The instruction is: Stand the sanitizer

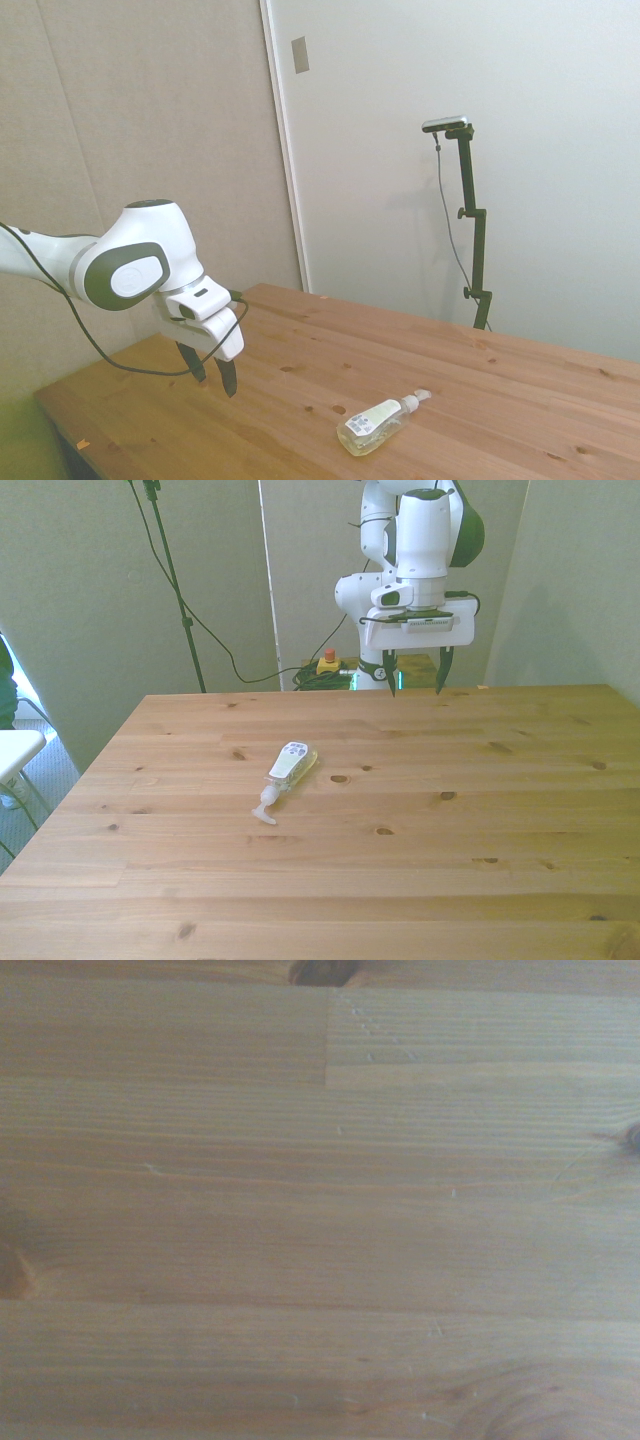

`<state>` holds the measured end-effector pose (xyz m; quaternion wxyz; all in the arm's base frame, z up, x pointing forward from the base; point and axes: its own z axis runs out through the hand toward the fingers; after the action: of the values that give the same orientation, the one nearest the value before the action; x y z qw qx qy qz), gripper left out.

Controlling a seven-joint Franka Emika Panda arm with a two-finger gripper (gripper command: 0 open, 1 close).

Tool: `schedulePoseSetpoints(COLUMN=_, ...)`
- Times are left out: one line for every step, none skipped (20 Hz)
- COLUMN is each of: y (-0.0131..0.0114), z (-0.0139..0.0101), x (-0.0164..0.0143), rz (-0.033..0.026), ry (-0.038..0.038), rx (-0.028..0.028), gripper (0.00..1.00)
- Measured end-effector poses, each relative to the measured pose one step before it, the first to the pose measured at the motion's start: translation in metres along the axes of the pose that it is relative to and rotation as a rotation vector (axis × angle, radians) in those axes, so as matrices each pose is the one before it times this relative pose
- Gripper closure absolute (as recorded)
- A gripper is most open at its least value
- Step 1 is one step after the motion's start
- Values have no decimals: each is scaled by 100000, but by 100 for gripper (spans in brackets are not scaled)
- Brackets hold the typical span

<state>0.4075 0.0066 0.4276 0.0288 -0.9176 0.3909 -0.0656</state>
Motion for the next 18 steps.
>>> schedulePoseSetpoints(y=-29, z=4, x=27, rz=62, ry=-47, rx=-27, gripper=0)
schedulePoseSetpoints(y=9, z=25, x=56, rz=265, ry=46, rx=-217, gripper=0)
schedulePoseSetpoints(y=-38, z=-150, x=295, rz=1011, ry=528, rx=-52, gripper=0)
schedulePoseSetpoints(y=-104, z=-309, x=619, rz=1213, ry=398, rx=494, gripper=0)
schedulePoseSetpoints(y=-59, z=-432, x=1118, rz=1735, ry=439, rx=789, gripper=0)
schedulePoseSetpoints(y=89, z=-490, x=1509, rz=2400, ry=641, rx=947, gripper=0)
schedulePoseSetpoints(y=144, z=-543, x=1633, rz=2678, ry=895, rx=1017, gripper=0)
schedulePoseSetpoints(y=215, z=-501, x=1766, rz=2726, ry=865, rx=917, gripper=0)
schedulePoseSetpoints(y=306, z=-409, x=1771, rz=2661, ry=1112, rx=507, gripper=0)
schedulePoseSetpoints(y=330, z=-288, x=1794, rz=2345, ry=1236, rx=191, gripper=0)
schedulePoseSetpoints(y=363, z=-213, x=1884, rz=2325, ry=1661, rx=85, gripper=0)
schedulePoseSetpoints(y=282, z=-88, x=1865, rz=2371, ry=1576, rx=218, gripper=0)
schedulePoseSetpoints(y=156, z=134, x=1722, rz=1933, ry=1395, rx=-77, gripper=0)
schedulePoseSetpoints(y=70, z=387, x=1668, rz=1729, ry=1342, rx=-134, gripper=0)
schedulePoseSetpoints(y=-120, z=573, x=1568, rz=1695, ry=1587, rx=212, gripper=0)
schedulePoseSetpoints(y=-476, z=686, x=1400, rz=1254, ry=1656, rx=189, gripper=0)
schedulePoseSetpoints(y=-555, z=941, x=1286, rz=1855, ry=1450, rx=-107, gripper=0)
schedulePoseSetpoints(y=-605, z=1099, x=1129, rz=1473, ry=606, rx=-495, gripper=0)
